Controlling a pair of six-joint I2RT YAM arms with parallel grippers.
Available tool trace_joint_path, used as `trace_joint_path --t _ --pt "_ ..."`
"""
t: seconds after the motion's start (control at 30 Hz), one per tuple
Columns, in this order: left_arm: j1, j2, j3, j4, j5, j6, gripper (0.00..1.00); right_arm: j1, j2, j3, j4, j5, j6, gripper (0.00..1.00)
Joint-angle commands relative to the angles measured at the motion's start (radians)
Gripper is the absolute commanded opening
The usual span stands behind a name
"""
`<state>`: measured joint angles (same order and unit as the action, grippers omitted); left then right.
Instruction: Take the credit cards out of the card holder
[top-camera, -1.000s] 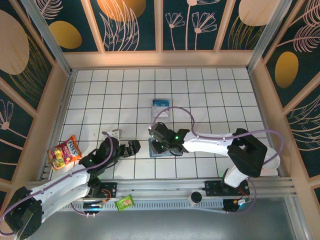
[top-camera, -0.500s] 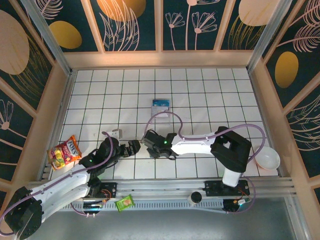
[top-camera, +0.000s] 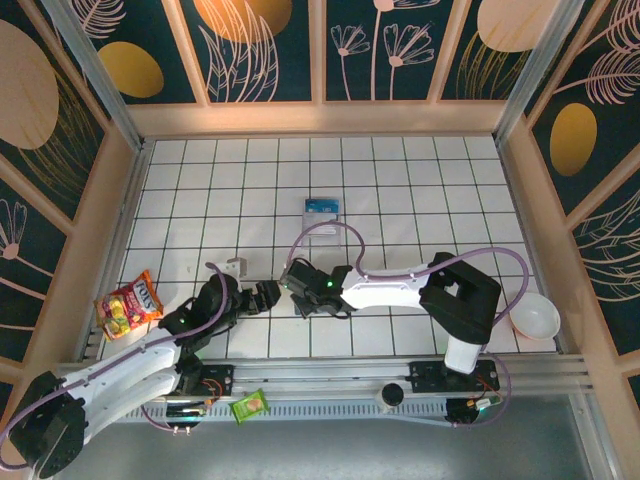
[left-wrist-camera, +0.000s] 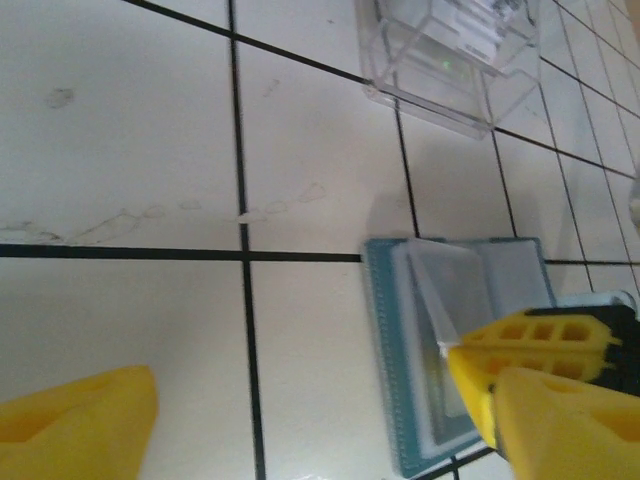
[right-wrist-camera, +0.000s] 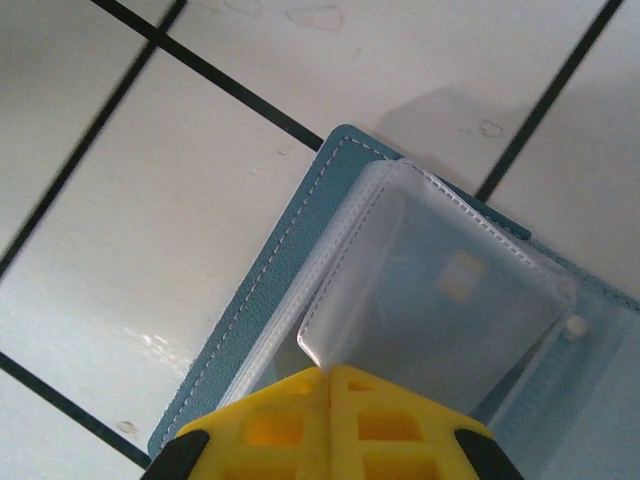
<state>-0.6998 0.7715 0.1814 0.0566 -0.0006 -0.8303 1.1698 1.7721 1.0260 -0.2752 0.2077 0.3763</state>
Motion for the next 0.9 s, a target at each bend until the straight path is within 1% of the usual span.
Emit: trace_joint_path --t 0.0,0.1,0.2,0.27,0.37,0.47,0.6,0.87 --pt "0.004 0.030 0.014 0.083 0.069 0.012 0.70 -0.020 -0.036 0.008 0.091 -0.052 0.027 0.00" --pt "0.002 0.087 0.025 0.142 0.122 0.007 0.50 -0.031 -0.048 -0.004 0.135 -0.092 0.030 0.00" --pt "0.003 0.150 0.018 0.230 0.177 -0.019 0.32 -0.039 -0.056 -0.021 0.161 -0.105 0.036 0.00" --pt "0.001 0.191 0.016 0.276 0.206 -0.025 0.22 -0.043 -0.071 -0.046 0.191 -0.117 0.041 0.00" --pt "-0.003 0.240 0.021 0.314 0.228 -0.026 0.12 -0.050 -0.097 -0.082 0.239 -0.149 0.046 0.00" --pt "-0.007 0.280 0.028 0.344 0.239 -0.026 0.06 -0.053 -0.110 -0.101 0.254 -0.167 0.042 0.00" --pt "-0.019 0.341 0.044 0.365 0.237 -0.025 0.01 -0.062 -0.120 -0.123 0.275 -0.186 0.047 0.00" --pt "-0.067 0.470 0.074 0.395 0.232 -0.032 0.00 -0.064 -0.114 -0.133 0.289 -0.186 0.061 0.00"
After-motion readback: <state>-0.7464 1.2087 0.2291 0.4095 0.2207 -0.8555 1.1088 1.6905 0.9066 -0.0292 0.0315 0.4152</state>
